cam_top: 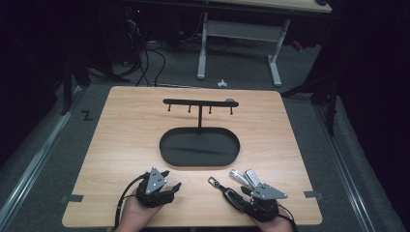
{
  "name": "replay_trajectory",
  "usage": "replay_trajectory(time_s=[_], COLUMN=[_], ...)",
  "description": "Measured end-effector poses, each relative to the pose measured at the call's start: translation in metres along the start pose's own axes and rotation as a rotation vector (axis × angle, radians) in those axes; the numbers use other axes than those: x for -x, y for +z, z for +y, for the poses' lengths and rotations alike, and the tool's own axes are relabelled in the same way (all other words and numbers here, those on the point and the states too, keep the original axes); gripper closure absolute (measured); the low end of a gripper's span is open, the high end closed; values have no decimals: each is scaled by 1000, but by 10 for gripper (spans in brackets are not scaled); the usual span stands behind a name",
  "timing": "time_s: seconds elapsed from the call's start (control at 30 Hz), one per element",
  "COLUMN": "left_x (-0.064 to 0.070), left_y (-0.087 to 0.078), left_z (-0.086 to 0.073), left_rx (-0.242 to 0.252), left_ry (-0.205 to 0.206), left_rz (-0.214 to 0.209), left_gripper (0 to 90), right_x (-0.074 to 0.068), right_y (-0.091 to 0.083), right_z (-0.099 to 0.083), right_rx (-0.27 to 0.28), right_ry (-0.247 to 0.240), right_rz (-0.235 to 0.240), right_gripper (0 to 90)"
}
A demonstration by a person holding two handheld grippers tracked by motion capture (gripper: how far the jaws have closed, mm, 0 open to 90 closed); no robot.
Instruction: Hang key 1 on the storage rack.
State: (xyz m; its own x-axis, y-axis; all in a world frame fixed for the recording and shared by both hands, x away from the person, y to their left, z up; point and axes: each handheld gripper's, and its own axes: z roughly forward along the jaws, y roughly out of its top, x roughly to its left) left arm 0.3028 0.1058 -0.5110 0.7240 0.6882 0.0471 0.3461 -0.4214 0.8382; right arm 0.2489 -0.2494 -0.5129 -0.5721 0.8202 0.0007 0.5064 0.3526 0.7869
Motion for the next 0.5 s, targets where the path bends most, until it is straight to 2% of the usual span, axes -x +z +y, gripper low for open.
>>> replay_trajectory(time_s=[0.07,0.13,0.27,0.43,0.5], left_x=[-2,-5,-13,-20,-23], left_y=[-3,-6,-14,-21,-22], left_z=[0,0,-2,-4,-5], left_rx=[5,8,21,32,34], left_ry=[7,-2,-30,-58,-69], left_rz=[21,22,34,41,47], left_gripper=[397,399,400,395,391], right_x=[7,16,22,27,30], right_y=[-3,-7,-9,-6,-6], right_z=[1,2,2,4,5], right_rx=[19,50,60,25,-5], right_ry=[19,46,46,-7,-3], right_rz=[-15,-33,-51,-103,-128], right_gripper=[570,545,512,507,485])
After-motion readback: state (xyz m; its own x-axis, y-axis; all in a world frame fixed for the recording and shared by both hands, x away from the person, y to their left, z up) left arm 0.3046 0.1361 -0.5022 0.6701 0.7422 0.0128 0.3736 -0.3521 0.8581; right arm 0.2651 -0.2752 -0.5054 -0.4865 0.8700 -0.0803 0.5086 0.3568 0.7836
